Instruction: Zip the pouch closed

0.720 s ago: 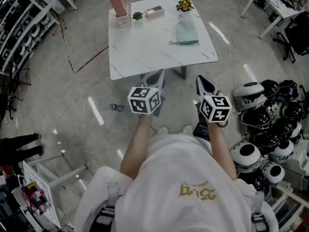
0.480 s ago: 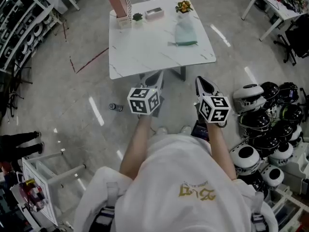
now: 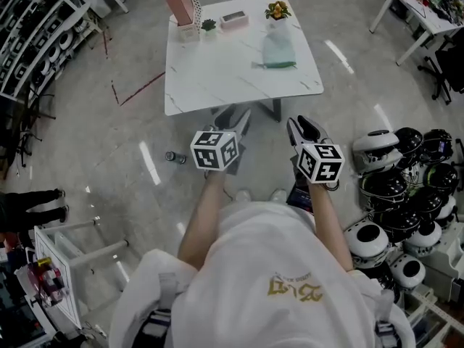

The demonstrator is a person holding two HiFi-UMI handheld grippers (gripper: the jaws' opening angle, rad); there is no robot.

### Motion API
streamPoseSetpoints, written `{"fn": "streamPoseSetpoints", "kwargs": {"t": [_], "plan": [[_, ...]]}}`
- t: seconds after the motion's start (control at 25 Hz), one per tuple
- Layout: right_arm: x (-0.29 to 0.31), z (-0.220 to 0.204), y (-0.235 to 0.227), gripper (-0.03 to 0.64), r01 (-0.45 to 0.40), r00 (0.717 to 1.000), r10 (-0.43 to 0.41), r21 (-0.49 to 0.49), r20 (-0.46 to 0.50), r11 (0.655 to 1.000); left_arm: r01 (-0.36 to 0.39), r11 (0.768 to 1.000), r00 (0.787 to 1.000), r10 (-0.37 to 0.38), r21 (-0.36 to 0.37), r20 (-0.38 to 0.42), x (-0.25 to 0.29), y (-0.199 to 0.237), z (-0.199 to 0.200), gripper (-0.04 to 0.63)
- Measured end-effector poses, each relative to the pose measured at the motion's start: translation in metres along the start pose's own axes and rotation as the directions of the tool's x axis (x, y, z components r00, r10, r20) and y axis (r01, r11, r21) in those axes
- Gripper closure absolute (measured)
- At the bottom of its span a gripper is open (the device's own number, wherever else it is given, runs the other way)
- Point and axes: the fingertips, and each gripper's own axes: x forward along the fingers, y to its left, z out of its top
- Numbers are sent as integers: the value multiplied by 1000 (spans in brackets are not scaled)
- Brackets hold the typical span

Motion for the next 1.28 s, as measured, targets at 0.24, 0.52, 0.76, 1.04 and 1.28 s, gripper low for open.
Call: {"fn": "streamPoseSetpoints", "kwargs": {"t": [0.24,0.52,0.76,1.04,1.28], "plan": [[-4,-2,-14,480,-10,1000,9,-10,-17,1000,-34,999,999,34,8,-11,11,-8,-3,410],[-1,-8,-33,477,-22,998,22,-6,-52,1000,-64,994,995,70,86,-69,28,-21,-14,419],[31,-7,-36,479,-11,997,11,-3,-76,1000,-82,992,992,90,98,-88,47,7,-9,436],[111,5,-54,478,62,993,-61,11,-97,998,11,988,985,16,155,-171,121,61,1,448],[188,17,-60,476,123,985,-119,26,-126,992,152,958,951,-74,242,-301,192,98,10,449]]}}
